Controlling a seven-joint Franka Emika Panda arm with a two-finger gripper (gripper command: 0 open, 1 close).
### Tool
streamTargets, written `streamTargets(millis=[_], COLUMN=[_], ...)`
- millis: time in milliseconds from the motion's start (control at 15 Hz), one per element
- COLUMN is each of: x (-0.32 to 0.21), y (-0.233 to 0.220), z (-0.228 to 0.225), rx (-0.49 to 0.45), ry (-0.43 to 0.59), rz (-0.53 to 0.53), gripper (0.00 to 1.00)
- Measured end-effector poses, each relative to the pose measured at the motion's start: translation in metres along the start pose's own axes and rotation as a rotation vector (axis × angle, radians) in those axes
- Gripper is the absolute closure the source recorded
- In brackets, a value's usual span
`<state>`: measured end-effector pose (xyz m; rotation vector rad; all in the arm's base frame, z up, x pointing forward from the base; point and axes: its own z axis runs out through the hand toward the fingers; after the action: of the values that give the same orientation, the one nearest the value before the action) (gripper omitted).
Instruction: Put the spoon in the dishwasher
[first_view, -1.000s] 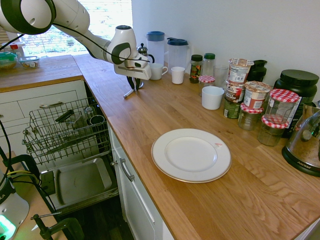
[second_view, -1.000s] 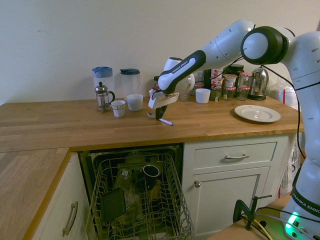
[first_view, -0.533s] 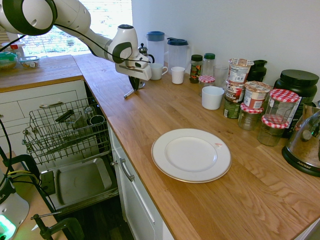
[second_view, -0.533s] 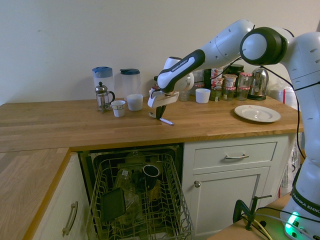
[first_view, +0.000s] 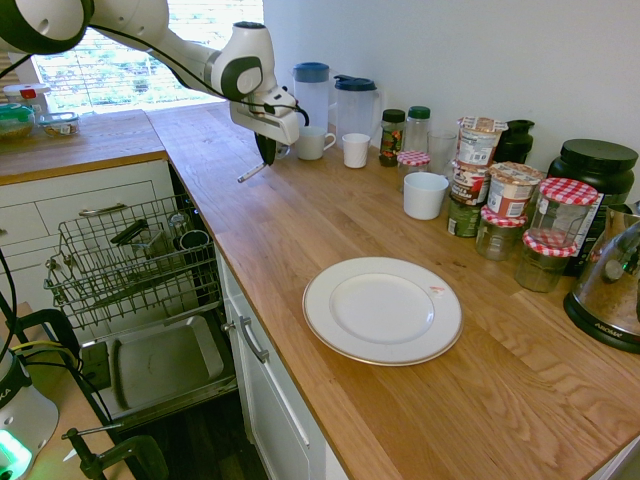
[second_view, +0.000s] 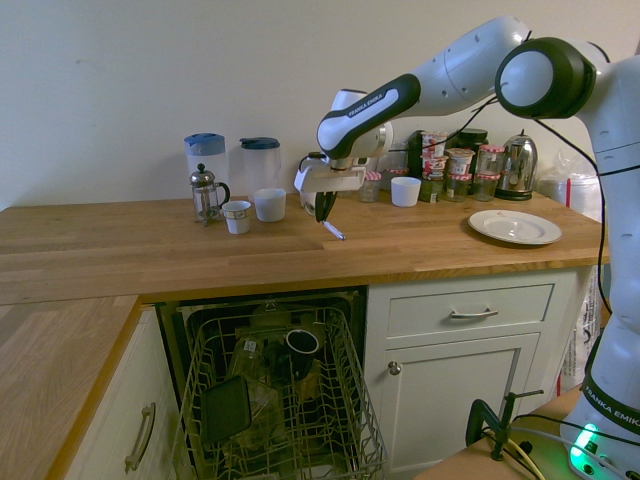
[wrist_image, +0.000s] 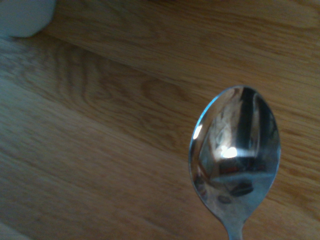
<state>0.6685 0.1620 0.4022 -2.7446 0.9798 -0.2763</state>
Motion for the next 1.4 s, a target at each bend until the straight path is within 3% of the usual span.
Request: streamTargets(millis=[200,467,800,1067,1400], x=[-0.046,-0.114,-0.131,-0.157,-0.246], y=[-0.018,-0.034,-0.028,-0.005,0.042], z=[-0.035,-0.046,-0.035,-0.015,0.003], rx=[-0.026,-0.042,-0.029,-0.023,-0.032], ry=[0.001,-0.038,-0.040,-0.023,-0.030], rz=[-0.009,0.023,0.073,0.151,0.198], gripper=[1.00,1.00,1.00,1.00,1.00])
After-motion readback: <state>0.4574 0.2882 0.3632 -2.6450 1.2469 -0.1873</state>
